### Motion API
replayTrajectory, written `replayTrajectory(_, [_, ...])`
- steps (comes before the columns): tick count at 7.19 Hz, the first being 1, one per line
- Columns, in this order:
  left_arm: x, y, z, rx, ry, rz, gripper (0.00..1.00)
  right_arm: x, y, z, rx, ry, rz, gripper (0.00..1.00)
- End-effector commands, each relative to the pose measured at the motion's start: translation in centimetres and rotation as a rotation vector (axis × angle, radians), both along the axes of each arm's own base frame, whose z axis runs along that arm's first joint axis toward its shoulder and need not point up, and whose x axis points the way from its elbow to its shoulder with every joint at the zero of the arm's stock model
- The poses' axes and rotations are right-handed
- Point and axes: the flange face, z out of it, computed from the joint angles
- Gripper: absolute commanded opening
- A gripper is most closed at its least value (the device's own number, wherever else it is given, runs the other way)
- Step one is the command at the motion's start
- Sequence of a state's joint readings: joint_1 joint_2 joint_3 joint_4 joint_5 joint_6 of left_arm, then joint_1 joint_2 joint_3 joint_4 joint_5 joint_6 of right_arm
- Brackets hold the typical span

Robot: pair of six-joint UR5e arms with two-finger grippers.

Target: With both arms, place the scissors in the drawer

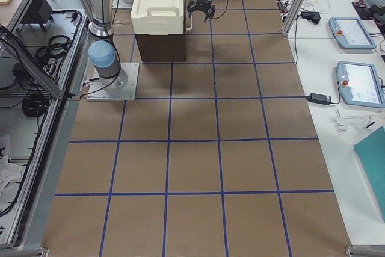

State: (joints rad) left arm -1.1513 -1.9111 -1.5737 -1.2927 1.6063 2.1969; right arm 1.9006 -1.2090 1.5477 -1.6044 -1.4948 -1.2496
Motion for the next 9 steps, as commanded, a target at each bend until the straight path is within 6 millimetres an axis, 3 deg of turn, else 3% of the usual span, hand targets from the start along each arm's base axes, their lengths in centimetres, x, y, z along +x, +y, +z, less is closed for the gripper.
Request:
replayTrajectory(1, [0.0,0.1,0.0,0.012,-0.025,-0.005,0.00,0.0,-0.1,-0.3,0.003,0.001,0.002,1.00])
replayTrajectory(9, [0.0,0.1,-0.1,0.014,-0.025,-0.005,0.00,0.0,-1.3,-1.6,0.002,0.001,0.001,1.00])
